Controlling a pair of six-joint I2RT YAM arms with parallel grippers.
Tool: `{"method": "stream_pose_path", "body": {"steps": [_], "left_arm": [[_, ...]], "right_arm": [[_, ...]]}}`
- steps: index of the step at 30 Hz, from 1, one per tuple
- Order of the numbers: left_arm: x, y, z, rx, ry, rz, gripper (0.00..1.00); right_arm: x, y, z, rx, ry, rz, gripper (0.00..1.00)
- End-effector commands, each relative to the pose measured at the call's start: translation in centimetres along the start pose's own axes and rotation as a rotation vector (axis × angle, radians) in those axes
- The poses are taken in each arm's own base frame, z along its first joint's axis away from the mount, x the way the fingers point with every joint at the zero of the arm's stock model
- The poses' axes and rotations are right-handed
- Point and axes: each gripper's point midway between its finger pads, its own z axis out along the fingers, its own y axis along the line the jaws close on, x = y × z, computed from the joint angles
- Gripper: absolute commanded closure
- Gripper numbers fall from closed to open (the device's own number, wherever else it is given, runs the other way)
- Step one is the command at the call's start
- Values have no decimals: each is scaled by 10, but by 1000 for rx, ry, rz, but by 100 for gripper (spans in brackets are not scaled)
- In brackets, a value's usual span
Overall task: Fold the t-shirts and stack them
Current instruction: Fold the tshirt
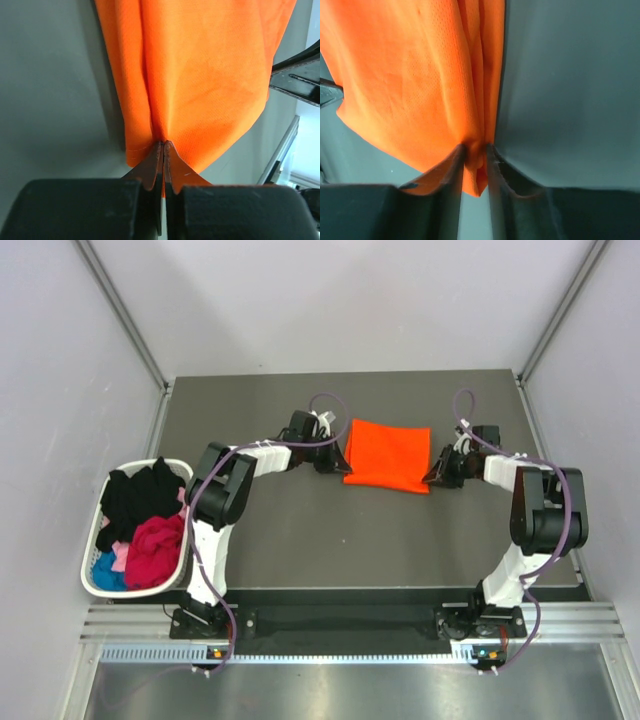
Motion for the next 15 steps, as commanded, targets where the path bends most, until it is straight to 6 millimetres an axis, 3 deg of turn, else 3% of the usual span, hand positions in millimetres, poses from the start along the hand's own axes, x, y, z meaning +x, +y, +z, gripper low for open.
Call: {"method": "stream_pose_path", "body": {"steps": [1, 5, 6, 9, 10, 15], "left_arm": [[2, -10, 0, 49, -7, -26, 100], [1, -13, -10, 6, -16, -62, 100], [-3, -11, -12, -20, -29, -61, 96], [-24, -16, -22, -79, -73, -17, 77], [-22, -11, -22, -106, -67, -15, 74], [-66, -30, -32, -149, -142, 81, 65]], "right_arm": [[-14, -3, 4, -10, -61, -13, 83], [-15, -1, 0, -13, -68, -7, 89], [-16, 0, -1, -14, -71, -8, 89], [-24, 11, -15, -21, -95, -23, 68], [-28, 13, -18, -24, -108, -34, 66], [-46, 19, -26, -14, -126, -60, 57]]}}
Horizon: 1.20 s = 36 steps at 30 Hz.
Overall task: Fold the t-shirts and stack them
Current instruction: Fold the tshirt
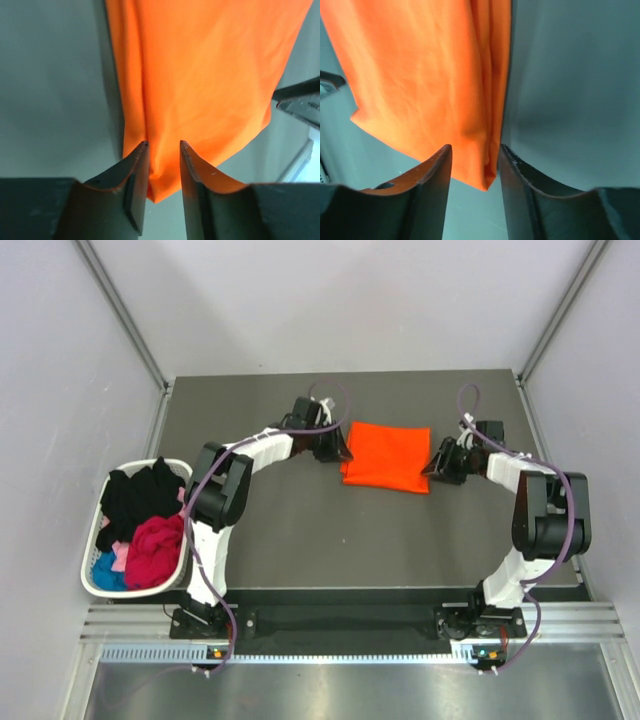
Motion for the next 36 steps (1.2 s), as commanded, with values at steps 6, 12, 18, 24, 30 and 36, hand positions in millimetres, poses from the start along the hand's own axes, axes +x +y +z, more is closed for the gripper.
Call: {"method": "stream_pose_path", "body": {"steps": [6, 12, 18, 24, 30, 36], "left_arm": [[-69, -19, -7, -66, -116, 190, 60], [-79, -9, 19, -64, -112, 234, 56], [-96, 4, 46, -75, -122, 251, 57], [-107, 22, 58, -72, -149, 210, 70], [-108, 33, 63, -55, -147, 152, 84], [-125, 16, 38, -1, -167, 117, 66]], "right_arm": [[-66, 22, -8, -45, -102, -99, 50], [-91, 16, 11, -52, -99, -108, 48], [-113, 2, 37, -74, -101, -93, 49], [-120, -10, 56, -133, -132, -35, 65], [-120, -17, 67, -179, -132, 19, 80], [-133, -6, 46, -205, -156, 48, 66]]}}
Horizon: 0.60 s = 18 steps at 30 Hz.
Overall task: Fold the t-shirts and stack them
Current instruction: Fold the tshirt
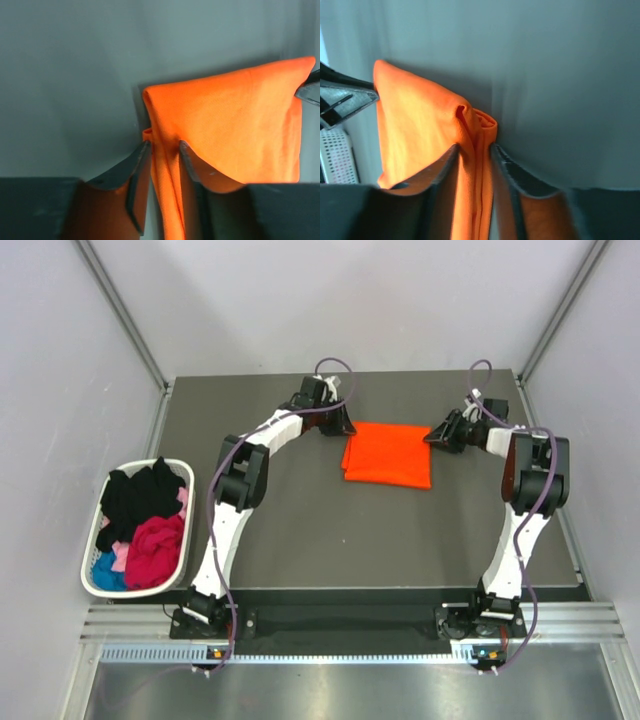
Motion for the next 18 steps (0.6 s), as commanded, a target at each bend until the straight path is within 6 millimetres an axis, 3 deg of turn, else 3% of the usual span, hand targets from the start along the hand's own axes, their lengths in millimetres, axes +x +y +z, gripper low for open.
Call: {"method": "stream_pose_path", "body": {"steps": [1, 6, 13, 18], "left_arm": [[-36, -10, -28, 12, -74, 6, 64], [-46, -27, -65, -4, -111, 38, 60], [4, -54, -91, 50, -38, 16, 62], [39, -87, -89, 121, -16, 50, 62]], "right_arm": [[-30, 13, -17, -25, -76, -28, 60], [-30, 28, -35, -14, -76, -37, 53], [-30, 17, -23, -9, -50, -18, 52], [-35, 3, -4, -11, -46, 12, 56]]}}
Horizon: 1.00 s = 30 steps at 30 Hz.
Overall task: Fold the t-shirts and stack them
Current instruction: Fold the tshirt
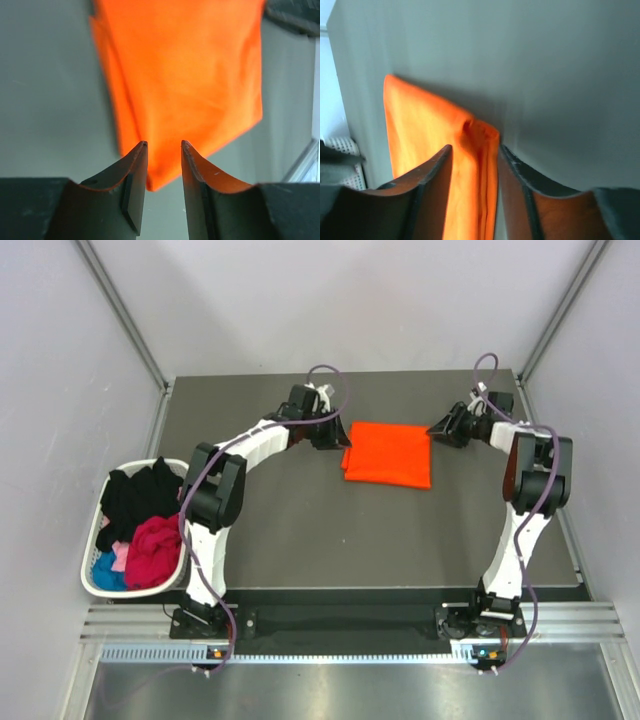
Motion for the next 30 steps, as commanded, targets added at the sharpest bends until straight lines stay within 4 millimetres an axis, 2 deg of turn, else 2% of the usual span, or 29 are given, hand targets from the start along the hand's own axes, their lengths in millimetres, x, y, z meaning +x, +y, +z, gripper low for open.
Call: {"method": "stream_pose_path", "body": {"steps": [1, 3, 6, 9, 13, 17, 20, 21, 22, 23, 24, 25, 26, 27, 29, 30], "left_arm": [[6, -48, -2, 114, -30, 78, 62], [19, -57, 4, 126, -5, 99, 63], [30, -58, 14, 123, 7, 132, 63], [38, -48, 21, 85, 4, 149, 63], [48, -15, 31, -39, -7, 181, 64], [52, -4, 35, -79, 14, 198, 64], [41, -18, 26, -54, -5, 204, 63], [31, -28, 19, -39, -28, 208, 62], [27, -33, 16, -35, -37, 209, 62], [20, -43, 8, -25, -49, 212, 62], [17, -47, 3, -20, -56, 215, 62], [15, -51, 0, -12, -62, 215, 62], [13, -58, -4, 0, -69, 221, 62], [11, -65, -10, 15, -75, 224, 62], [12, -74, -14, 38, -75, 224, 62], [15, -84, -15, 75, -65, 221, 62]], "right_arm": [[-20, -5, 9, -18, -38, -15, 60], [-20, -8, 14, -34, -32, 6, 62], [-21, -10, 19, -53, -43, 9, 65], [-20, -14, 20, -46, -43, 14, 71], [-25, -21, 15, -19, -66, 32, 83], [-35, -13, 6, -30, -76, 30, 82], [-35, 3, -13, -17, -69, 22, 73], [-40, 18, -25, -21, -89, -12, 71], [-34, 17, -31, 12, -73, 7, 68], [-27, 24, -44, 21, -62, 2, 59], [-25, 28, -49, 18, -65, -11, 59], [-17, 31, -54, 22, -51, -10, 54], [0, 27, -56, 35, -20, 2, 53], [2, 35, -65, 35, -26, -37, 53], [29, 27, -70, 68, 22, -23, 51], [33, 30, -76, 67, 20, -42, 50]]}}
